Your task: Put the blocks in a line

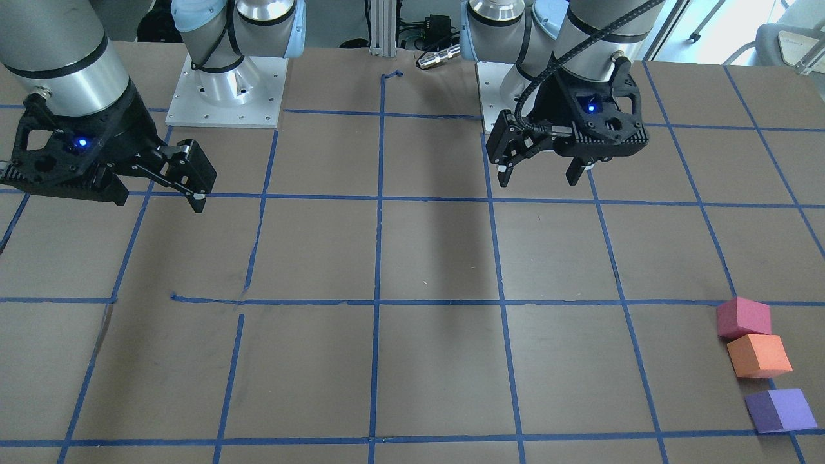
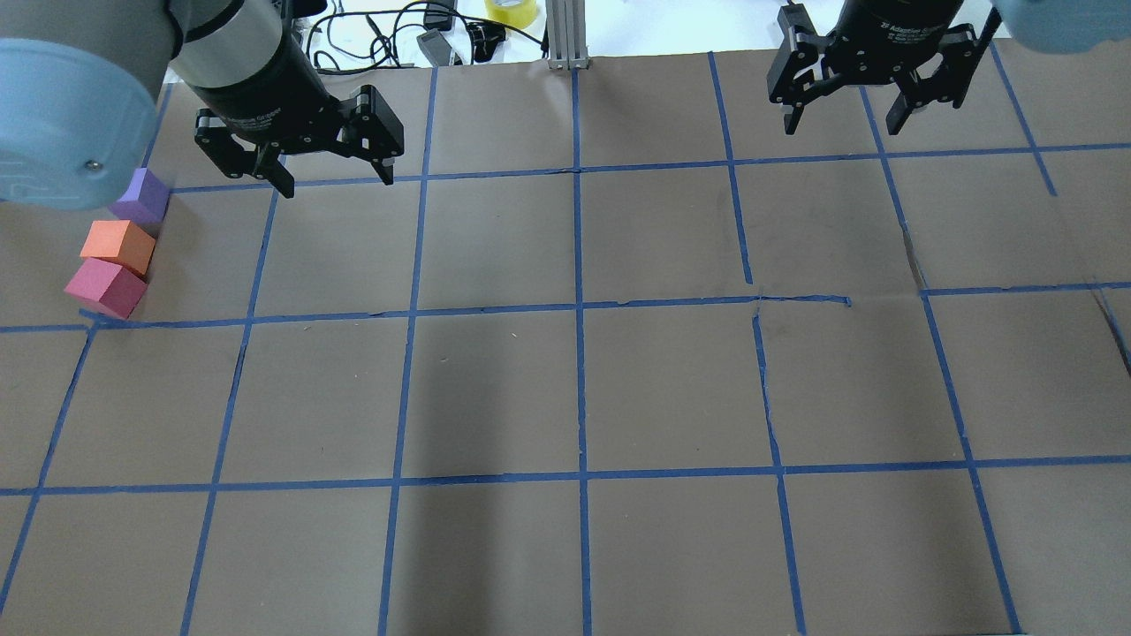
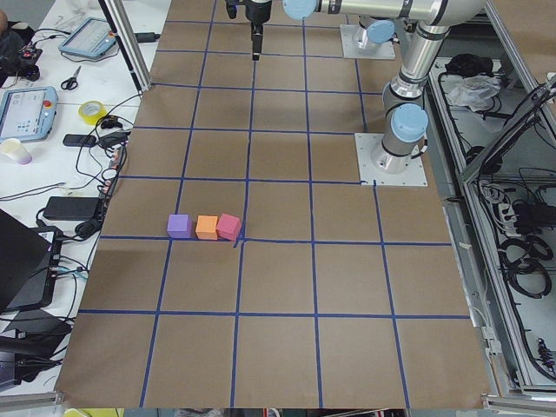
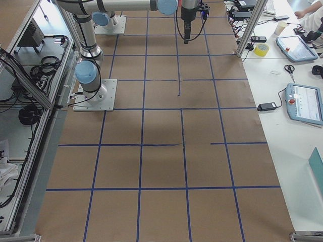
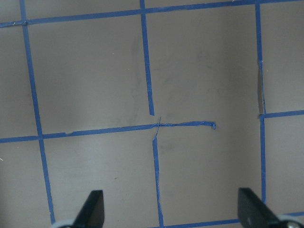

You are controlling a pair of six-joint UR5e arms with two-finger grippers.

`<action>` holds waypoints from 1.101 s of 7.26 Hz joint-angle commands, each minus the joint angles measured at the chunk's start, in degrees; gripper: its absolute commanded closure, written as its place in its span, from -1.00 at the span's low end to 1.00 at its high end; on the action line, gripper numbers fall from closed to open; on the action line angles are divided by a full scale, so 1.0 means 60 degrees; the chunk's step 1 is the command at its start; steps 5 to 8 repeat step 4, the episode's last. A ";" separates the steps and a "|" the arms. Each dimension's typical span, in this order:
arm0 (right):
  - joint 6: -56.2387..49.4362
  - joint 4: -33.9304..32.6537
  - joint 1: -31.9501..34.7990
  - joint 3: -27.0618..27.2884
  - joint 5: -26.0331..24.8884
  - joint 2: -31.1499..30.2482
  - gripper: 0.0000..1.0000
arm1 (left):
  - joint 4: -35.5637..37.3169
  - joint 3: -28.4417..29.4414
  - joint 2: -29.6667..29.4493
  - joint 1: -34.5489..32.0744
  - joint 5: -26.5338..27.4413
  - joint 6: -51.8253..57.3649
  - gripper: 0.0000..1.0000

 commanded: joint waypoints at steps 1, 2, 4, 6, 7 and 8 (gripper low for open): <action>-0.0006 0.0000 0.0000 0.0000 0.0015 0.0000 -1.00 | -0.0070 0.0028 0.0048 0.0051 -0.0058 0.0016 -1.00; -0.0006 0.0000 -0.0015 0.0000 0.0000 0.0000 -1.00 | -0.0070 -0.0074 0.0077 0.0051 -0.0028 0.0016 -1.00; -0.0006 0.0015 -0.0015 0.0000 0.0015 0.0000 -1.00 | -0.0070 -0.0089 0.0063 0.0051 -0.0042 0.0016 -1.00; -0.0006 0.0015 -0.0015 0.0000 0.0015 0.0000 -1.00 | -0.0070 -0.0089 0.0063 0.0051 -0.0042 0.0016 -1.00; -0.0006 0.0015 -0.0015 0.0000 0.0015 0.0000 -1.00 | -0.0070 -0.0089 0.0063 0.0051 -0.0042 0.0016 -1.00; -0.0006 0.0015 -0.0015 0.0000 0.0015 0.0000 -1.00 | -0.0070 -0.0089 0.0063 0.0051 -0.0042 0.0016 -1.00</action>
